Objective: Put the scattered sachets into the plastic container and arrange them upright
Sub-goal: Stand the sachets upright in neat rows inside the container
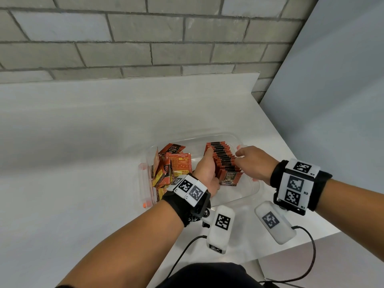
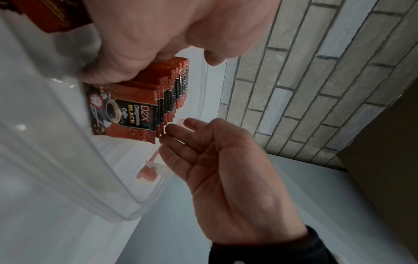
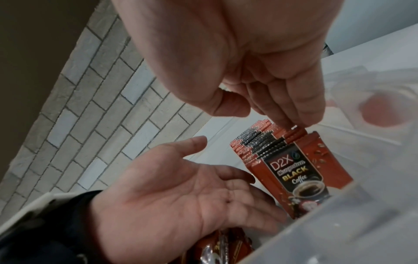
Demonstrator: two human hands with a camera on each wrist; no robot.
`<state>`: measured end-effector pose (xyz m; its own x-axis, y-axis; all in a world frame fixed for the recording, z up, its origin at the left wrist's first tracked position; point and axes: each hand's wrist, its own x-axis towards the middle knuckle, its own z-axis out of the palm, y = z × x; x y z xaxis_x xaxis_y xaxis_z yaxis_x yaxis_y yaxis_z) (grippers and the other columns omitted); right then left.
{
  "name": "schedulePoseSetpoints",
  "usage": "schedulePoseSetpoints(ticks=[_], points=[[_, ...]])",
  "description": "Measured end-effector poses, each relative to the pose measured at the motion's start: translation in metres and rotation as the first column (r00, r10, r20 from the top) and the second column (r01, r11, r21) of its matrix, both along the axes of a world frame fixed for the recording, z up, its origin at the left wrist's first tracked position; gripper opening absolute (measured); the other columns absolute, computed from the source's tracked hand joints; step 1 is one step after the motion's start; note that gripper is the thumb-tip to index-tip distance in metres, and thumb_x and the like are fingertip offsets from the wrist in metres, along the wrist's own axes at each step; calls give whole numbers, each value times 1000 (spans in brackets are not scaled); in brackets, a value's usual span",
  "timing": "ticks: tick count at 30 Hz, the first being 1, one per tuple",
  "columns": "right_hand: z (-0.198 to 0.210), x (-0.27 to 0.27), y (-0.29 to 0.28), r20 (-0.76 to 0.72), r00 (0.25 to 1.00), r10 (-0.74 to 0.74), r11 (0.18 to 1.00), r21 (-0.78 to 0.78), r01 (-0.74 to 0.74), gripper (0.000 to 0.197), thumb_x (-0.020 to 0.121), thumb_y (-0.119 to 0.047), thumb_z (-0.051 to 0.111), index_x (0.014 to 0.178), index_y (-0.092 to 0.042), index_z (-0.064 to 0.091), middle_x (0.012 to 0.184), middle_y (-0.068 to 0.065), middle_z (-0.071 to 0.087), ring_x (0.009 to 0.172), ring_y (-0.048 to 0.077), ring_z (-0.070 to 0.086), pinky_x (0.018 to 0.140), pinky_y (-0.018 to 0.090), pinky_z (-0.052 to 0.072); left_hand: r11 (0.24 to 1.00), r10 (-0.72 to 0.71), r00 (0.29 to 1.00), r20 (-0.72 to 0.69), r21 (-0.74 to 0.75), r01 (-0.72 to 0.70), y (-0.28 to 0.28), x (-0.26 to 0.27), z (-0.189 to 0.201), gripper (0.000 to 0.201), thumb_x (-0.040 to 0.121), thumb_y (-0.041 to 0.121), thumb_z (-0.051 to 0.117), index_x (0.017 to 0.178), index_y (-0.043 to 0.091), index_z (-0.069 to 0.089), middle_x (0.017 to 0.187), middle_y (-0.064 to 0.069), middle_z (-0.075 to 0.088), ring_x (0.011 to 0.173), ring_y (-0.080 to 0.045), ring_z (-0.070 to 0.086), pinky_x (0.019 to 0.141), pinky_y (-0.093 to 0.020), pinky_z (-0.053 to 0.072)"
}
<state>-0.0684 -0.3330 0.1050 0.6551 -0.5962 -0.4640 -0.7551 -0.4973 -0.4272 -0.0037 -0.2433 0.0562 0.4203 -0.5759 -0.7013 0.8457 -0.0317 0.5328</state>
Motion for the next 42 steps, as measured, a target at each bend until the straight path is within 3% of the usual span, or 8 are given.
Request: schedulePoseSetpoints(ticks=[7,12,16,18,23,32,38,42], points=[[2,-2,2,24,1000,-13,1000,7,13,33,95,-15,43,120,1,57,128,16,55,102,26,56,85,37,51,1000,2,1000,-4,-20,-2,0,1,-4,47,101,44,37,129,11,56,124,-14,63,104,-26,63,99,-41,47],[4,-5,1,40,998,-54,998,21,53,34,95,-17,43,122,2,53,132,13,53,106,27,56,91,44,51,1000,11,1000,-16,-18,-11,0,2,-4,47,101,44,38,130,10,54,123,-14,63,91,-23,64,77,-35,52],[0,-8,0,51,994,-102,993,68,98,28,93,-15,43,105,5,59,83,11,57,71,21,51,67,34,45,999,-22,999,-27,-25,21,0,1,-4,48,100,47,39,131,12,53,129,-14,60,114,-26,59,102,-40,45],[-3,-9,1,37,991,-129,988,95,125,26,92,-15,43,97,5,60,74,9,52,65,19,47,63,32,39,999,-27,999,-17,-18,27,-1,1,-4,49,100,48,39,131,12,52,129,-13,60,116,-26,58,109,-42,38],[-8,-11,0,54,983,-173,979,115,166,40,93,-17,45,122,11,49,118,23,59,106,35,58,96,49,48,999,-30,999,-16,-13,30,-2,1,-7,51,99,51,39,130,13,53,127,-12,61,110,-26,60,109,-44,38],[-12,-12,-1,80,988,-133,988,91,125,47,94,-22,47,137,-3,43,136,11,51,117,25,53,101,39,44,998,-37,999,-19,-56,36,-1,1,-10,48,100,47,38,131,14,53,124,-14,63,112,-28,61,100,-44,47],[-12,-13,1,89,985,-149,988,57,144,37,94,-19,47,125,1,51,122,13,57,101,23,56,94,36,46,999,-40,999,0,-19,40,0,1,-10,47,99,48,40,129,14,55,123,-12,64,109,-26,62,101,-42,46],[-14,-12,0,97,985,-145,987,77,138,41,94,-19,48,131,-2,48,130,11,54,107,21,52,91,29,41,999,-48,998,-35,-22,47,1,1,-7,50,100,46,40,134,11,49,129,-15,59,115,-28,59,89,-39,49]])
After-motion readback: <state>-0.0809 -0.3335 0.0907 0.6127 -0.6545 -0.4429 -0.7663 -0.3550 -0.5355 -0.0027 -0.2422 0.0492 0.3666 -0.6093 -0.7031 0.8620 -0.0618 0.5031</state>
